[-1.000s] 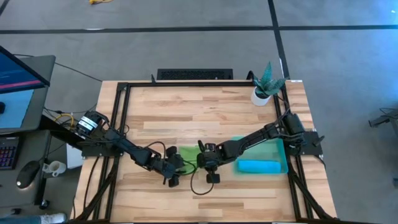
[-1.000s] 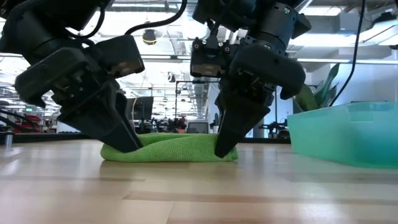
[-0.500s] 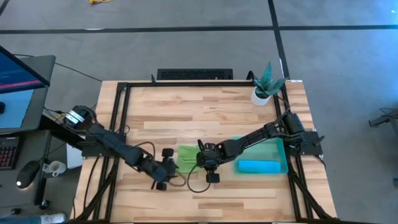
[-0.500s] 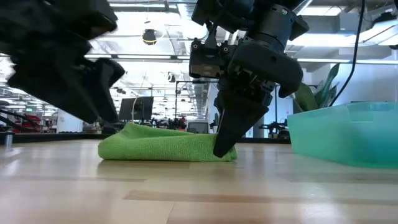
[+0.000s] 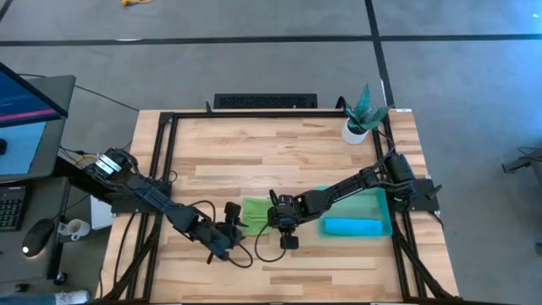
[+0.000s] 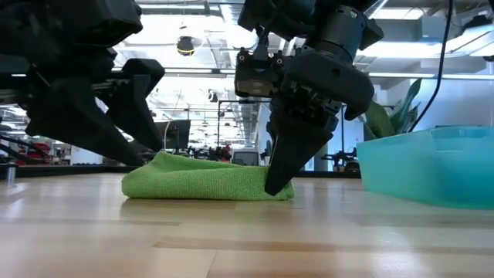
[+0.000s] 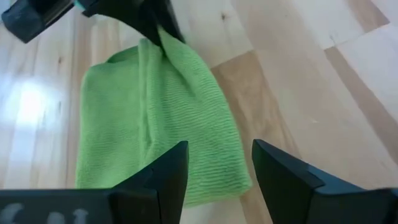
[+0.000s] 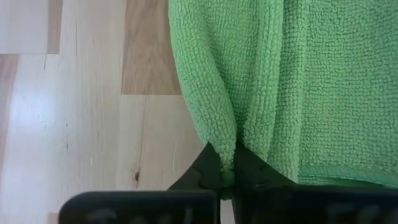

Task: Roll microfiber towels into tight, uniform cylinder then place into a basket
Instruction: Roll the green microfiber towel

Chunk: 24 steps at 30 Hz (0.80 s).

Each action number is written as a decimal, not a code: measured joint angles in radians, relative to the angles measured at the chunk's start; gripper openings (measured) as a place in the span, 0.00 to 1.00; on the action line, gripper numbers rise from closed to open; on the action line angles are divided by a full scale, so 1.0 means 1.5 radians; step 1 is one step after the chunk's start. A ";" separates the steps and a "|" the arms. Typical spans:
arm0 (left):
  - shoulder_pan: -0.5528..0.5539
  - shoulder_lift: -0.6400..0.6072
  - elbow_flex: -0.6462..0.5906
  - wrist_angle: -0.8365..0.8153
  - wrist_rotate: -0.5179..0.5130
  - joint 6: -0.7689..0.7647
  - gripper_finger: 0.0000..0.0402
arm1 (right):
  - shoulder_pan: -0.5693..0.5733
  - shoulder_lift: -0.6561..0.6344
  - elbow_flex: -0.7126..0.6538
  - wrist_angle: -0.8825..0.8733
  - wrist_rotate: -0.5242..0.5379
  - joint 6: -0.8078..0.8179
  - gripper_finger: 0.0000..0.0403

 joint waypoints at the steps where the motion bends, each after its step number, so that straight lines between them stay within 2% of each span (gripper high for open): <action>1: 0.000 0.000 0.000 0.000 0.006 0.006 0.44 | 0.000 0.000 0.000 0.000 0.000 0.000 0.06; 9: 0.013 0.000 0.001 -0.006 0.019 0.011 0.48 | 0.000 0.000 0.000 0.001 0.000 0.000 0.08; 15: 0.048 0.019 0.000 -0.010 0.084 -0.016 0.48 | 0.000 0.000 0.000 0.001 0.000 0.000 0.05; 20: 0.047 0.073 0.003 0.001 0.058 -0.011 0.48 | 0.000 0.000 0.000 0.001 0.001 0.001 0.08; 24: 0.047 0.090 0.004 0.002 0.030 -0.077 0.48 | 0.000 0.000 0.000 0.001 -0.006 0.000 0.06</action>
